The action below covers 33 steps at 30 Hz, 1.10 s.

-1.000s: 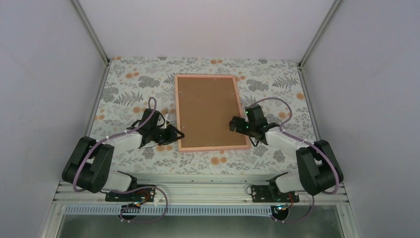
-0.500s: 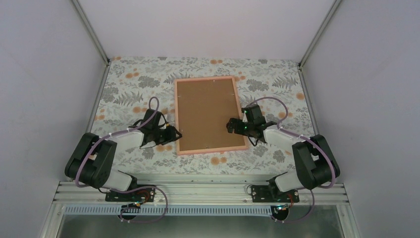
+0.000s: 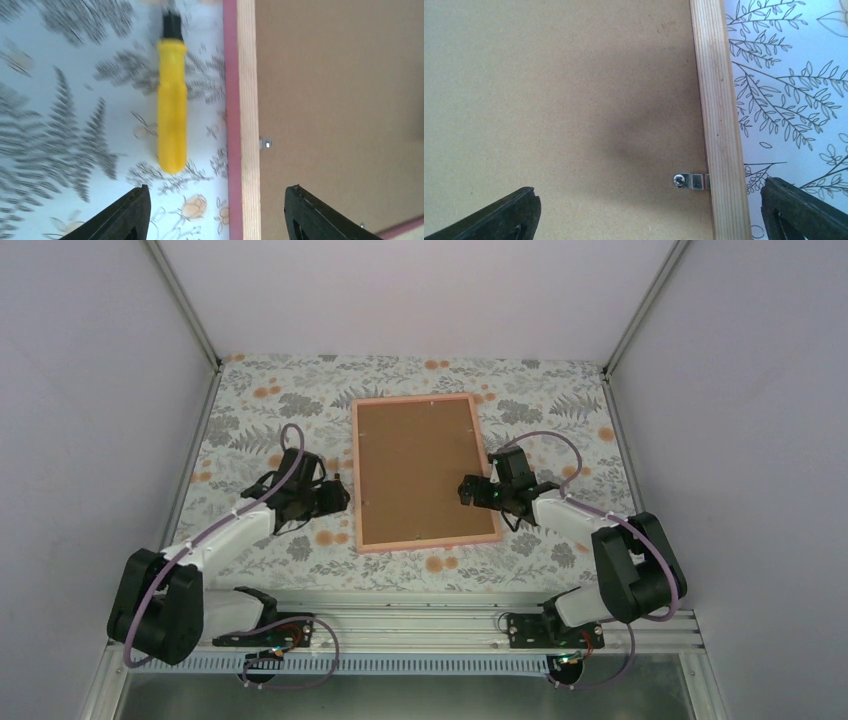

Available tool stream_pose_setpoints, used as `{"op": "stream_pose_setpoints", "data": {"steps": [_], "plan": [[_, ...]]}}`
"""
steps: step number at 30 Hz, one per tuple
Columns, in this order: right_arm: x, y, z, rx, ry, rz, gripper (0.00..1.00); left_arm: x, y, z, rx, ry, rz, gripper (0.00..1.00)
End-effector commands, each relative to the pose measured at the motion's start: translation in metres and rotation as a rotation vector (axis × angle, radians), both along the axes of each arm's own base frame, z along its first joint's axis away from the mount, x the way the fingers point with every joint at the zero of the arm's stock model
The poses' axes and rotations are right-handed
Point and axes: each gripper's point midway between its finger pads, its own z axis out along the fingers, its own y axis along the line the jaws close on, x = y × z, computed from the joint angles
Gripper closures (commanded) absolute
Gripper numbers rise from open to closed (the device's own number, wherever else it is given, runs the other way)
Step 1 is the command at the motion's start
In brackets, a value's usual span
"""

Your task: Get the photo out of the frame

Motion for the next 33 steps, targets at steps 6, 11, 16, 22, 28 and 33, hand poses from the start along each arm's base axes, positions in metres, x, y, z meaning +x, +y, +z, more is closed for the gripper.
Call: {"op": "stream_pose_setpoints", "data": {"steps": [6,11,16,22,28,33], "plan": [[0.012,-0.004,0.015,-0.044,-0.061,0.014,0.0,0.029,0.036,0.013,0.249,-0.031,0.087,0.32],[0.012,-0.001,0.014,-0.037,-0.06,0.03,0.0,0.044,0.034,0.001,0.281,-0.006,0.087,0.33],[0.01,0.0,0.009,-0.035,-0.051,0.043,0.0,0.05,0.03,-0.015,0.326,0.026,0.066,0.39],[0.008,0.003,0.002,-0.03,-0.039,0.059,0.0,0.052,0.028,-0.028,0.386,0.046,0.055,0.43],[0.006,0.004,-0.002,-0.028,-0.029,0.067,0.0,0.056,0.022,-0.039,0.41,0.061,0.032,0.49],[0.004,0.006,-0.003,-0.015,-0.023,0.077,0.0,0.054,0.016,-0.046,0.421,0.074,0.01,0.56]]}}
